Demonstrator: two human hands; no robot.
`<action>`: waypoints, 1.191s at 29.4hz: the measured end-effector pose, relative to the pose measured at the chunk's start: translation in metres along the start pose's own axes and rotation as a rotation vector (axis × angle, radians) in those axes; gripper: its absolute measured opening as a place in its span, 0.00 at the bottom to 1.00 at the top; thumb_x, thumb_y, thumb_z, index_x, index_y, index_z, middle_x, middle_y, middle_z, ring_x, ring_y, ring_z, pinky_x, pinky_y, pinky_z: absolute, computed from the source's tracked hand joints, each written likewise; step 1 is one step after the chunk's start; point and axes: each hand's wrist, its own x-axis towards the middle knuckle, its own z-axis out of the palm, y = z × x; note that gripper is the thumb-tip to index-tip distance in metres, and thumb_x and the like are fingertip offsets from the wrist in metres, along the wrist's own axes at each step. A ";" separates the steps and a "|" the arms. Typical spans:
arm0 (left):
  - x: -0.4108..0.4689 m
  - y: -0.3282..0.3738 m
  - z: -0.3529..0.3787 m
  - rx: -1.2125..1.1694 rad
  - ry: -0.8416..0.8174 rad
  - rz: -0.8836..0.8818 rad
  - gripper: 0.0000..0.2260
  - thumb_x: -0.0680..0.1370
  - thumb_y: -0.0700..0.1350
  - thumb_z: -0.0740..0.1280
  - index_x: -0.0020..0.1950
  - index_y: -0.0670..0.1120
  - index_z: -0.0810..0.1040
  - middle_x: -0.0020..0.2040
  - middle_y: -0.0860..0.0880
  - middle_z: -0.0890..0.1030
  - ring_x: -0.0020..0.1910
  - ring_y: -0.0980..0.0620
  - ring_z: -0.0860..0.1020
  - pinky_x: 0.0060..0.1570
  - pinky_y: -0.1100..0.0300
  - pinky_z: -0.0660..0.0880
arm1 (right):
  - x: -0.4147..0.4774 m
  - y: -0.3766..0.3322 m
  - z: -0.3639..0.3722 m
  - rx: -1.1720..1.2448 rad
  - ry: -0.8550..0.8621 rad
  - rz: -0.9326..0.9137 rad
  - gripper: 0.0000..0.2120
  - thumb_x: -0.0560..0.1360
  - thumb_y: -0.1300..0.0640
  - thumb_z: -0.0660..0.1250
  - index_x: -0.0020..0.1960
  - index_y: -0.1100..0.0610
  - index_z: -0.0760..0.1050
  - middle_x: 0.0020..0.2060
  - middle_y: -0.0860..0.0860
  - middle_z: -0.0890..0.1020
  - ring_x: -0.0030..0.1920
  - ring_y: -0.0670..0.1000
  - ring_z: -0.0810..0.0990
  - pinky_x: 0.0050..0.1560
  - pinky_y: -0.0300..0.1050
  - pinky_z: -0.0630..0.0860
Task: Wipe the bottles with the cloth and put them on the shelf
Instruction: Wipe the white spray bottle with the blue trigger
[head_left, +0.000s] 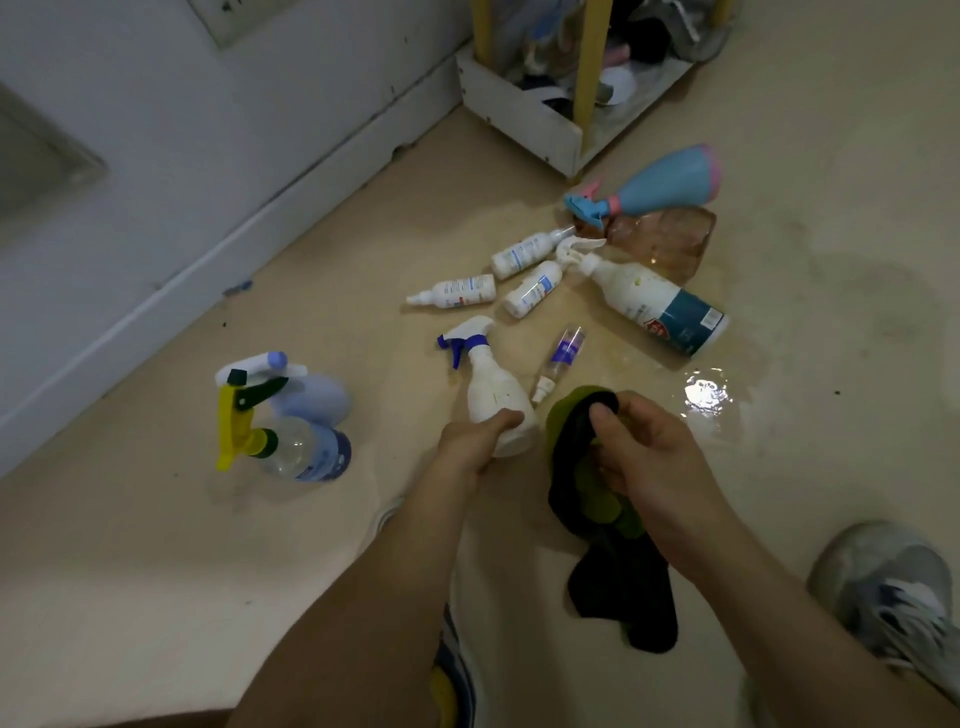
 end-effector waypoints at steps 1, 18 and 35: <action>-0.011 -0.001 -0.003 -0.071 -0.047 -0.020 0.40 0.57 0.55 0.80 0.64 0.39 0.73 0.55 0.43 0.81 0.51 0.45 0.81 0.48 0.54 0.80 | -0.003 -0.005 0.001 -0.012 0.007 -0.033 0.07 0.81 0.57 0.64 0.48 0.54 0.80 0.33 0.42 0.82 0.35 0.41 0.79 0.38 0.35 0.75; -0.306 0.043 0.008 0.270 -0.160 0.868 0.19 0.65 0.45 0.80 0.53 0.54 0.78 0.47 0.57 0.83 0.40 0.64 0.81 0.36 0.67 0.77 | -0.081 -0.127 -0.030 -0.085 0.146 -0.329 0.22 0.83 0.40 0.50 0.74 0.45 0.66 0.69 0.48 0.74 0.66 0.48 0.74 0.63 0.48 0.73; -0.410 0.043 0.006 0.642 0.151 1.127 0.22 0.64 0.64 0.74 0.52 0.55 0.76 0.46 0.57 0.80 0.44 0.57 0.78 0.38 0.59 0.74 | -0.179 -0.182 -0.051 -0.021 0.053 -0.544 0.35 0.78 0.44 0.66 0.78 0.37 0.51 0.72 0.38 0.63 0.71 0.45 0.64 0.71 0.48 0.65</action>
